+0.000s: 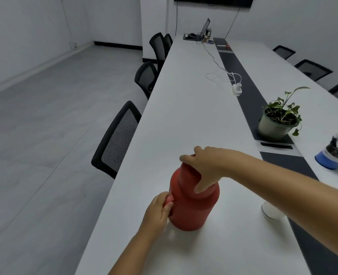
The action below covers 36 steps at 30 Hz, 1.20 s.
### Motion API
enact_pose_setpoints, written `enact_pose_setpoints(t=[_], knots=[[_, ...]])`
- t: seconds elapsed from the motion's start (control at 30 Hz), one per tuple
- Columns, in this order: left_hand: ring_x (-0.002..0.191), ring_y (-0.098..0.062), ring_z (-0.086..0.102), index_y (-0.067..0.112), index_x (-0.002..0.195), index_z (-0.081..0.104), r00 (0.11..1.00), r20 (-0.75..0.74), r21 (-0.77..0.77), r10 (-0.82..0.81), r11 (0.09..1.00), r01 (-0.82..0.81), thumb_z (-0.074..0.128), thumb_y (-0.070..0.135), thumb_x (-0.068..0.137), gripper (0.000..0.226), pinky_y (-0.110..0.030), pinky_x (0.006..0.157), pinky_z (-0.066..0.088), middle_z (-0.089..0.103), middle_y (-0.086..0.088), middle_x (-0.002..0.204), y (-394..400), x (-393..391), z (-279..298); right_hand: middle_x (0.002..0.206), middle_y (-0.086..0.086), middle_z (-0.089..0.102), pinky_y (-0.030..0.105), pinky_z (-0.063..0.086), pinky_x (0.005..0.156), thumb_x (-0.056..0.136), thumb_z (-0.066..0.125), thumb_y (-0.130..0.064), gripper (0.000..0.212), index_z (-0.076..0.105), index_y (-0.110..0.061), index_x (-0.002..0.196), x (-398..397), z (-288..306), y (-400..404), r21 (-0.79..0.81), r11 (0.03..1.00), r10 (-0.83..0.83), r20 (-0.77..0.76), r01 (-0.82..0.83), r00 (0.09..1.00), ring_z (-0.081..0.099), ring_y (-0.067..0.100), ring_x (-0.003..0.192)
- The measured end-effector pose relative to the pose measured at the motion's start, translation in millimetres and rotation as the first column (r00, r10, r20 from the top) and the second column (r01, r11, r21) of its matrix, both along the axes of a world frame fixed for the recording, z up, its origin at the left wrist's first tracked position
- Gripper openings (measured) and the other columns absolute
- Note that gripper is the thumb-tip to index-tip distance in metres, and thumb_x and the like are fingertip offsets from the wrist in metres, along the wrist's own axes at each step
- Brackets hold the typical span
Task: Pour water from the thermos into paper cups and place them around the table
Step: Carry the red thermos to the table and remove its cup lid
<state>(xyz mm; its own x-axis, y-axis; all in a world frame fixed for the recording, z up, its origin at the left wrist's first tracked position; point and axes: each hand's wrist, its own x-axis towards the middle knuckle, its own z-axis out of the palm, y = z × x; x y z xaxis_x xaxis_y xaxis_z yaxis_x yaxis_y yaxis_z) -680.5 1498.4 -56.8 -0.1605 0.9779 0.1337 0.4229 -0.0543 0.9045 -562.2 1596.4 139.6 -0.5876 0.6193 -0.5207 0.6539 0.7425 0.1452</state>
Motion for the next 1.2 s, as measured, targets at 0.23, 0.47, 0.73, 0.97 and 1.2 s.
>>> enact_pose_setpoints(t=[0.23, 0.47, 0.73, 0.97, 1.2], knots=[[0.076, 0.0, 0.051, 0.04, 0.081, 0.039, 1.0, -0.008, 0.0, -0.023, 1.0, 0.023, 0.028, 0.055, 0.074, 0.02, -0.014, 0.066, 0.04, 0.048, 0.015, 0.077, 3, -1, 3, 0.138, 0.007, 0.034, 0.034, 0.039, 0.087, 0.073, 0.051, -0.066, 0.085, 0.01, -0.032, 0.14, 16, -7, 1, -0.048, 0.986, -0.162, -0.152, 0.157, 0.975, 0.044, 0.028, 0.118], [0.074, -0.005, 0.05, 0.04, 0.084, 0.04, 0.999, -0.001, -0.026, -0.033, 0.999, 0.033, 0.032, 0.052, 0.077, 0.017, -0.028, 0.075, 0.052, 0.048, 0.013, 0.08, 2, -1, 5, 0.14, -0.001, 0.025, 0.043, 0.042, 0.095, 0.07, 0.068, -0.031, 0.077, 0.024, -0.039, 0.133, 15, 7, 8, -0.118, 0.99, 0.073, -0.084, -0.082, 0.994, 0.024, 0.023, 0.128], [0.074, -0.011, 0.05, 0.038, 0.084, 0.043, 0.999, 0.031, -0.06, -0.005, 0.998, 0.007, 0.031, 0.056, 0.073, 0.024, -0.049, 0.078, 0.053, 0.048, 0.012, 0.081, -1, 0, 8, 0.112, 0.002, 0.048, 0.031, 0.04, 0.069, 0.074, 0.059, -0.049, 0.065, 0.035, -0.015, 0.124, 5, 7, 4, -0.015, 0.999, -0.044, -0.045, 0.044, 0.998, 0.047, 0.022, 0.088], [0.07, -0.012, 0.05, 0.038, 0.084, 0.045, 0.999, 0.044, -0.072, 0.014, 0.997, -0.011, 0.032, 0.057, 0.073, 0.026, -0.049, 0.078, 0.053, 0.051, 0.011, 0.082, -3, 1, 4, 0.151, 0.001, 0.012, 0.042, 0.041, 0.097, 0.074, 0.062, -0.048, 0.084, 0.012, -0.031, 0.139, 10, -1, 0, -0.089, 0.996, -0.022, -0.027, 0.019, 0.999, 0.027, 0.028, 0.132], [0.079, -0.031, 0.062, 0.041, 0.082, 0.049, 0.999, 0.05, -0.099, 0.02, 0.995, -0.015, 0.033, 0.06, 0.068, 0.029, -0.031, 0.074, 0.051, 0.053, 0.008, 0.085, 0, 1, 8, 0.136, 0.005, 0.029, 0.035, 0.044, 0.073, 0.071, 0.067, -0.029, 0.079, 0.02, -0.032, 0.135, 10, 6, 5, -0.054, 0.997, 0.047, -0.043, -0.05, 0.998, 0.044, 0.029, 0.109]])
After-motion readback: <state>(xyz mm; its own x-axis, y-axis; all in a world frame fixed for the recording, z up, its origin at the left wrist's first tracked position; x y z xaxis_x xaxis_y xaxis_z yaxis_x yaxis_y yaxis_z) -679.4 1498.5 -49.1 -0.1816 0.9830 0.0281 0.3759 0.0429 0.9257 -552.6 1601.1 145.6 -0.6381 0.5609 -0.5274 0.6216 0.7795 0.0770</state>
